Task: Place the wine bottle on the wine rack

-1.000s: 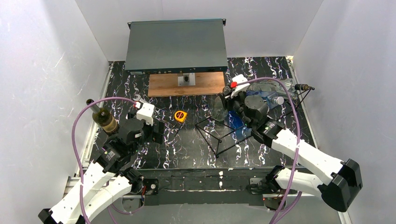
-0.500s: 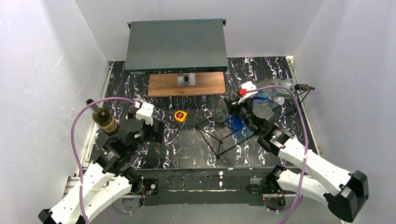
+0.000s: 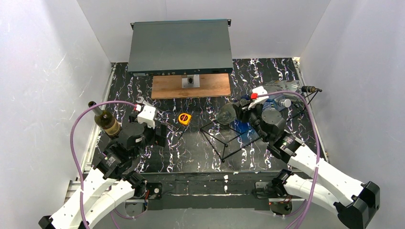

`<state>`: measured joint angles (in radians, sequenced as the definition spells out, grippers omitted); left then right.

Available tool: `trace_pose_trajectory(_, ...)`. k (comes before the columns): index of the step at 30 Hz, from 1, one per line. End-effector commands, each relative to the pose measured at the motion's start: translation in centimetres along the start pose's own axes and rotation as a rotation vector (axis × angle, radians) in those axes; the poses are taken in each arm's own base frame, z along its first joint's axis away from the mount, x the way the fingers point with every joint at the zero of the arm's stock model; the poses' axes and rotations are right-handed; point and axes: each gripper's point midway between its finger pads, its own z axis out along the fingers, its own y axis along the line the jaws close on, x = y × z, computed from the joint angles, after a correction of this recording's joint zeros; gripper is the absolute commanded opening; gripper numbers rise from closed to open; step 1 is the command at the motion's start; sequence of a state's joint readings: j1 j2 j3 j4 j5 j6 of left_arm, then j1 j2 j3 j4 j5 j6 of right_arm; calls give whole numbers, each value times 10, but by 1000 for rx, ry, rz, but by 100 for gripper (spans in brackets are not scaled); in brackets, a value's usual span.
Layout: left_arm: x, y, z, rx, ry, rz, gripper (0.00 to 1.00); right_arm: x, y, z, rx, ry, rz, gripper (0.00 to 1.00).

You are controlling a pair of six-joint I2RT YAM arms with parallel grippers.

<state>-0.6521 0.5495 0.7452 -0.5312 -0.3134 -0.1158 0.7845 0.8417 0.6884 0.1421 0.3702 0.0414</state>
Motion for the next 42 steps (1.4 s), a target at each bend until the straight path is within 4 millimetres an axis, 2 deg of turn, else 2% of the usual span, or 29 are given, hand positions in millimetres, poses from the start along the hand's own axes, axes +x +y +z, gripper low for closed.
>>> trace_pose_trajectory(1,2,1,0,-5,1,-3,97,44,-4,-16,12,154,21,9)
trace_pose_trajectory(8,3,0,1,-4,8,-1,97,62,-1,-34,-5,222,89,17)
trace_pose_trajectory(14,2,1,0,-8,4,-1,97,76,1,-40,-12,270,115,28)
trace_pose_trajectory(23,3,1,0,-8,2,-11,97,85,0,-51,13,307,190,37)
trace_pose_trajectory(27,1,2,-1,-11,-3,-7,97,85,-2,-55,14,302,194,45)
trace_pose_trajectory(31,1,1,-2,-7,-9,-16,97,79,-3,-56,18,289,198,52)
trace_pose_trajectory(36,2,1,-2,-6,-2,-15,98,58,-3,-54,12,247,195,63)
trace_pose_trajectory(42,-12,7,-14,-28,-33,-49,98,37,-7,-49,21,186,166,75)
